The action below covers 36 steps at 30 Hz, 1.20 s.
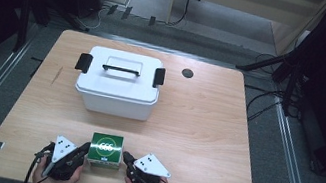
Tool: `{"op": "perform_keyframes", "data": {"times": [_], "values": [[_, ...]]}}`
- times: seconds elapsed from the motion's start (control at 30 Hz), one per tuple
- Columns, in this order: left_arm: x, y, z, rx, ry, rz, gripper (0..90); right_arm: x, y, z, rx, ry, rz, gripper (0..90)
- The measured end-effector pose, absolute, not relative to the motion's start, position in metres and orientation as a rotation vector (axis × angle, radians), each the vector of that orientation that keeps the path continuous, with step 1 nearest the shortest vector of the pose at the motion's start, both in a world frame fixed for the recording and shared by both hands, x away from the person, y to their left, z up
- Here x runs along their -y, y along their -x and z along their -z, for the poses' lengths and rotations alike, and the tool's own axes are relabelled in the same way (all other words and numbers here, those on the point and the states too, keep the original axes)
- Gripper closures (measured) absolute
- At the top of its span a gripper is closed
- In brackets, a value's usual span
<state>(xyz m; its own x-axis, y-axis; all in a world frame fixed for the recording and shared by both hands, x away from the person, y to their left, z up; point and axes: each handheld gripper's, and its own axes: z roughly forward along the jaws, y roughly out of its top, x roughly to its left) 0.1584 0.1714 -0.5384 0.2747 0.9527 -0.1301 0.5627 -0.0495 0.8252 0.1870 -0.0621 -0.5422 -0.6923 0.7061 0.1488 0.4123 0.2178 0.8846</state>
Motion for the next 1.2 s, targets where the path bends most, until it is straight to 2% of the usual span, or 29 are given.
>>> {"op": "perform_keyframes", "data": {"times": [0.2,0.9,1.1,1.2], "values": [[-0.162,-0.163,0.538,-1.397,-1.712,-0.557,90.0,0.070,-0.188,0.539,-2.201,-1.089,-1.421,90.0],[-0.076,-0.180,0.534,-1.274,-1.814,-0.483,90.0,0.149,-0.177,0.528,-2.140,-1.222,-1.256,90.0],[-0.085,-0.181,0.532,-1.278,-1.804,-0.530,90.0,0.162,-0.177,0.523,-2.054,-1.214,-1.191,90.0],[-0.120,-0.190,0.530,-1.344,-1.757,-0.559,90.0,0.169,-0.185,0.518,-2.019,-1.207,-1.214,90.0]]}}
